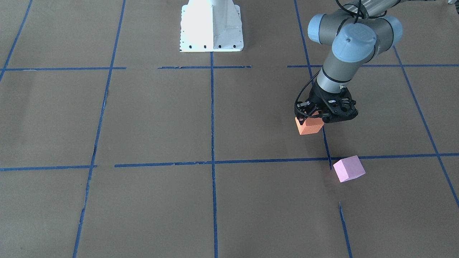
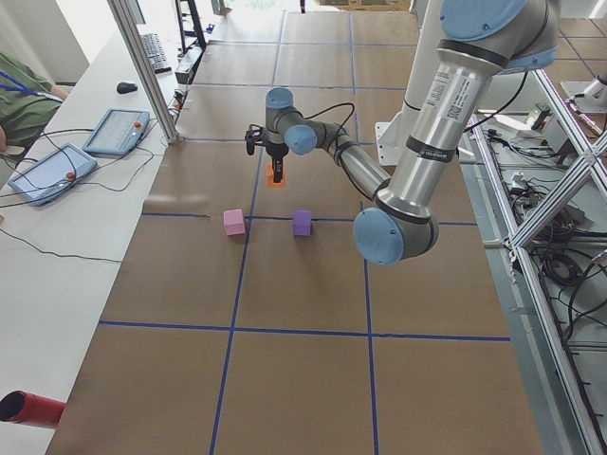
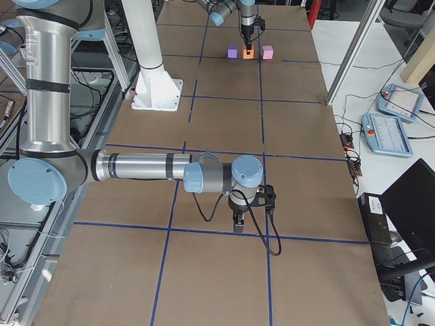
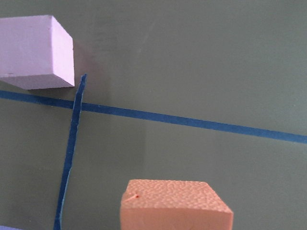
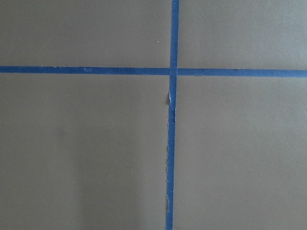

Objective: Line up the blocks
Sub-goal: 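Carry the orange cube with the left gripper toward the pink cube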

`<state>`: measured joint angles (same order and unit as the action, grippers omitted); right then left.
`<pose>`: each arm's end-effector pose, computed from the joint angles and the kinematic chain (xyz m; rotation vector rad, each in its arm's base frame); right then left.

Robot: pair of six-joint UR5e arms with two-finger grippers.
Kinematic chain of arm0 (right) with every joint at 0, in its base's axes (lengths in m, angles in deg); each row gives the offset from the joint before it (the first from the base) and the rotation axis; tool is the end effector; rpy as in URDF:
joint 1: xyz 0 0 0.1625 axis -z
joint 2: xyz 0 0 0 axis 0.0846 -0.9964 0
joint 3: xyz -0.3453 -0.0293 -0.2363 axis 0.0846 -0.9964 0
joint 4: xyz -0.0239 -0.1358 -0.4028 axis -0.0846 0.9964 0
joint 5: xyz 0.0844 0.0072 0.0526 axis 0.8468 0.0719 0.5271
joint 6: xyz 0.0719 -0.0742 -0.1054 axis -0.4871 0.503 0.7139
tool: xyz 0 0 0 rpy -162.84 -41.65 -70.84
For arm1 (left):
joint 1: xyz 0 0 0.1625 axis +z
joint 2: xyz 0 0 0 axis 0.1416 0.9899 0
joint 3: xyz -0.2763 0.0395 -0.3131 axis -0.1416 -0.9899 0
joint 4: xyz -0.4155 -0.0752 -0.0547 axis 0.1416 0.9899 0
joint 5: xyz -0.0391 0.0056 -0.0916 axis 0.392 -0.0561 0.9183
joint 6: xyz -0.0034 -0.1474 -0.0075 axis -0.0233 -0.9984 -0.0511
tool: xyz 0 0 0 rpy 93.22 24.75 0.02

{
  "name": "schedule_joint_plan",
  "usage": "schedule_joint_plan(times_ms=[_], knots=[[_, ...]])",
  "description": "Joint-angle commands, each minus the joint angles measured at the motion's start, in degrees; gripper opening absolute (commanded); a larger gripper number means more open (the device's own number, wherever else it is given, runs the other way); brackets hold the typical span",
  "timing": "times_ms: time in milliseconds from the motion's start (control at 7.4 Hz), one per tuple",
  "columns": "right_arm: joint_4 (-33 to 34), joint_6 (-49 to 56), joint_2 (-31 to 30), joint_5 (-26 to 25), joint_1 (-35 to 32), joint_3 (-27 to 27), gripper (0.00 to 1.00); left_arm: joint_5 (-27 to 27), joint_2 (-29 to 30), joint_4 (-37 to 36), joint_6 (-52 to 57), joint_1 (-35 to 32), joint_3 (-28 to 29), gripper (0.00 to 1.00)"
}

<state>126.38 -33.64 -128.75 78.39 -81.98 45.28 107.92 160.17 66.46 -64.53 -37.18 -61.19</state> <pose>0.0016 -0.4756 0.6698 -0.0115 -0.7954 -0.0137 0.4115 -0.5158 0.3629 0.0527 0.8220 -0.1948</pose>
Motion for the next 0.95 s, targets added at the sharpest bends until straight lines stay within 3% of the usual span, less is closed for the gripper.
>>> schedule_joint_plan(times_ms=[0,811], knots=[[0.0,0.0,-0.01,0.07,0.0,0.0,1.0,0.08,-1.24,3.94,1.99,-0.82,3.51,0.0],[0.0,0.0,-0.01,-0.01,0.0,0.0,1.0,0.16,-6.25,6.23,9.04,-3.8,4.91,0.0]])
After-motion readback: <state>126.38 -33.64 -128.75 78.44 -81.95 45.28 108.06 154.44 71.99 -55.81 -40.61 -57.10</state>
